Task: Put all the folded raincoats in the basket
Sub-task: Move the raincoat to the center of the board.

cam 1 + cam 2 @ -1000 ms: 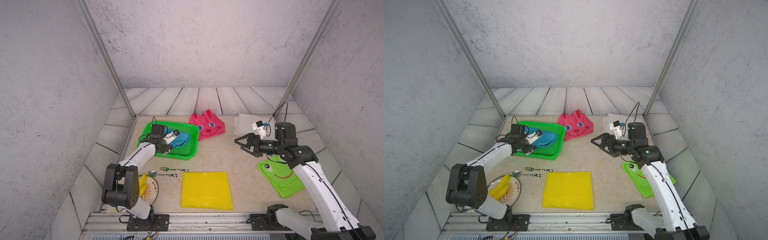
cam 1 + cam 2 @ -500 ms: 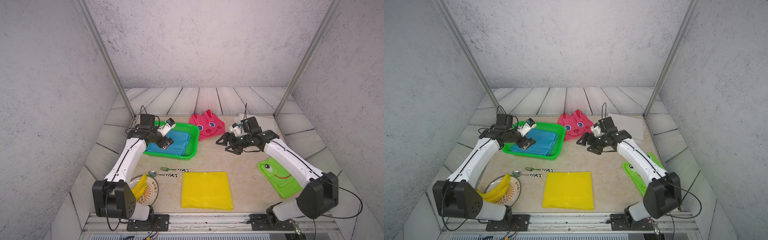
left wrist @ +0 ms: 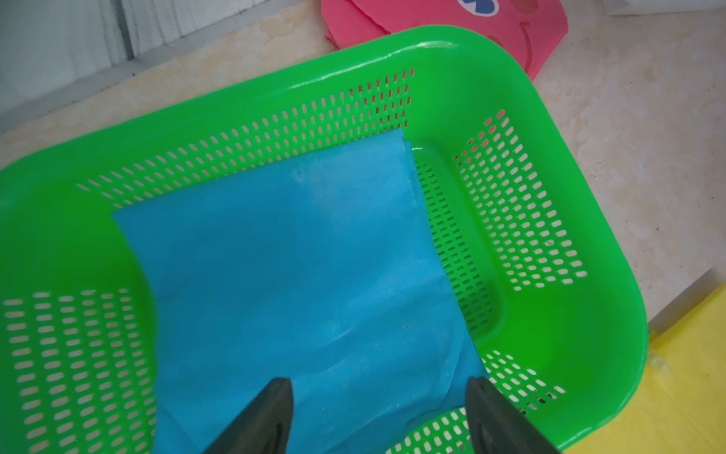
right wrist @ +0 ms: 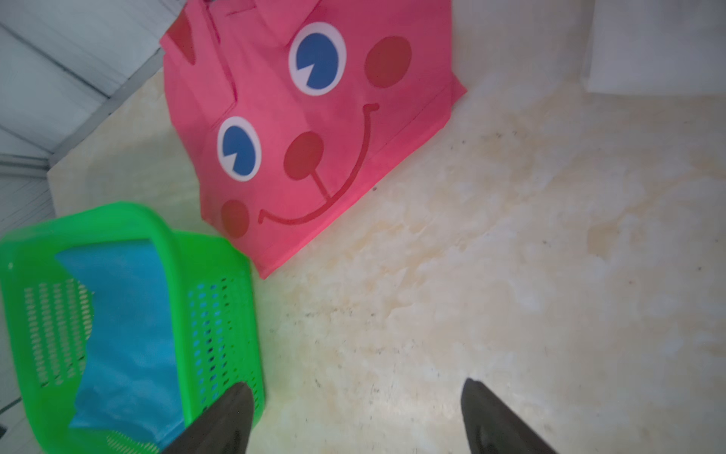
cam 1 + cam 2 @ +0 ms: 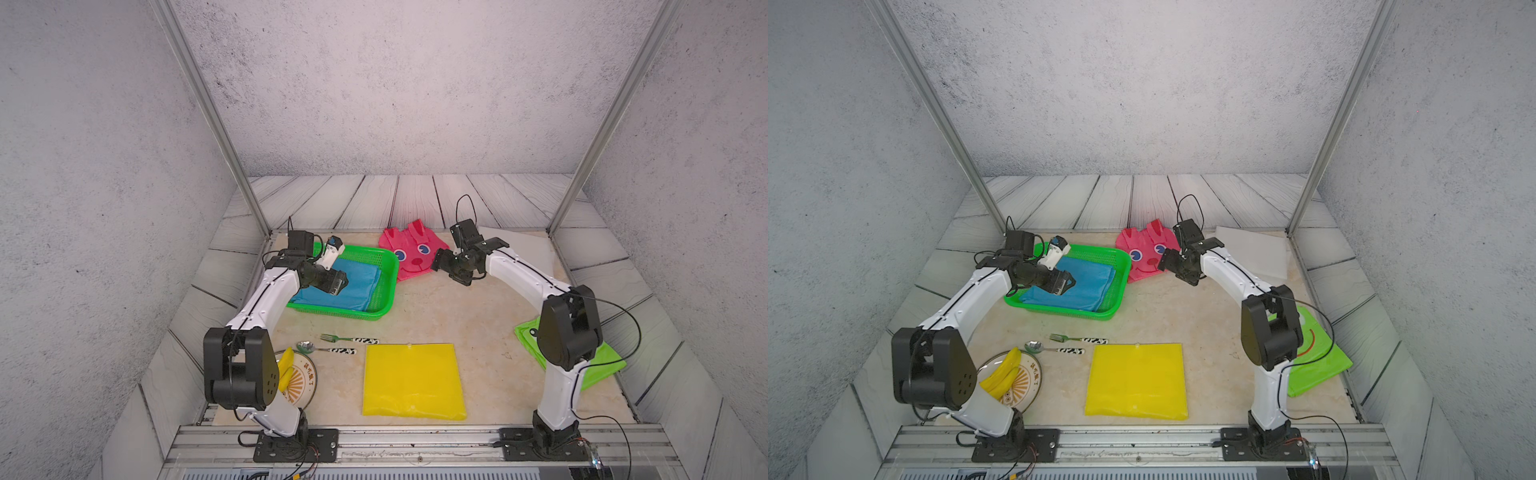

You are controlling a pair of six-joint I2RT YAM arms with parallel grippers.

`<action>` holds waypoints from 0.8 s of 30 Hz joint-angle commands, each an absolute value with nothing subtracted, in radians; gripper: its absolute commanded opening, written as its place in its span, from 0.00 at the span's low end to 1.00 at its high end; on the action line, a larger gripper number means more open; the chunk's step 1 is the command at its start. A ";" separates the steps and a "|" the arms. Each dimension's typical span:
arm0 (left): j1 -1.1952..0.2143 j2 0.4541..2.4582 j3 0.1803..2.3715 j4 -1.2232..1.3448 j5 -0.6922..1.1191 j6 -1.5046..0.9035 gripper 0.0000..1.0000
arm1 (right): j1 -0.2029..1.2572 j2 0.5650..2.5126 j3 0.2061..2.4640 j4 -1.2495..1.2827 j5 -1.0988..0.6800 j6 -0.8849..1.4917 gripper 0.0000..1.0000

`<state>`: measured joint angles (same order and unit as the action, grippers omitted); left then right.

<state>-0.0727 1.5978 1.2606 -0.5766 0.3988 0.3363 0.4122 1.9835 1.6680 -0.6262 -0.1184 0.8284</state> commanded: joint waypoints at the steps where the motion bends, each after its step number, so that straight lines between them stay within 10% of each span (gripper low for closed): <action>1: -0.065 1.572 1.219 -0.576 0.477 0.348 0.76 | 0.364 2.055 1.673 -0.534 -0.103 0.956 0.86; 24: -0.064 1.454 1.143 -0.610 0.413 0.418 0.77 | 0.268 2.496 1.982 -0.310 -0.231 0.950 0.59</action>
